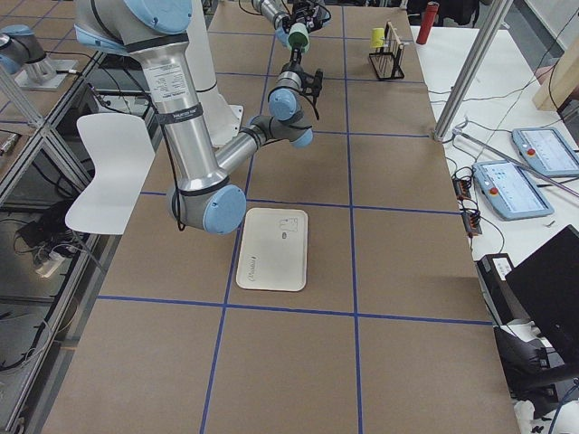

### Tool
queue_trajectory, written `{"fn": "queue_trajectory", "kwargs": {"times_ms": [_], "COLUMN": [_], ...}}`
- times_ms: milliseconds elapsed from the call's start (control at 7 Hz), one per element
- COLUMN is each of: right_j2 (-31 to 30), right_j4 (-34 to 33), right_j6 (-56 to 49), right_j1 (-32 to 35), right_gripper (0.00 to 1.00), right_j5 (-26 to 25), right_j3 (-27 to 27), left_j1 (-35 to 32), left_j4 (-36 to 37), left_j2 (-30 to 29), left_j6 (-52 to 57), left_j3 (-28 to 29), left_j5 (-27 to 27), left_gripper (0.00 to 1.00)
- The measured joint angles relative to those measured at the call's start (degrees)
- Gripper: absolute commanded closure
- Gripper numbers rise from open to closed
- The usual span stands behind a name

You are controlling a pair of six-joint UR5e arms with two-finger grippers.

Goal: Left arm grabs green cup and hands to right arm on tray

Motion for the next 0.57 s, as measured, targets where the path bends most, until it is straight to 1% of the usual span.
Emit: {"fn": "queue_trajectory", "kwargs": {"times_ms": [429, 571], "right_j2": [0.0, -0.1], "right_j4": [2.1, 2.5], "right_j6": [0.1, 0.1], "right_j1": [-0.1, -0.2], "right_gripper": [0.82, 0.98], "right_j5": [-0.1, -0.1], "right_j3": [0.0, 0.0], "left_j1": [0.7, 1.1], "left_j4": [0.0, 0.1], "left_j2": [-0.3, -0.4], "left_j6": [0.3, 0.3], "left_j3": [0.4, 0.5], "left_j5": [0.2, 0.6], "left_gripper": [1.0, 1.0]}}
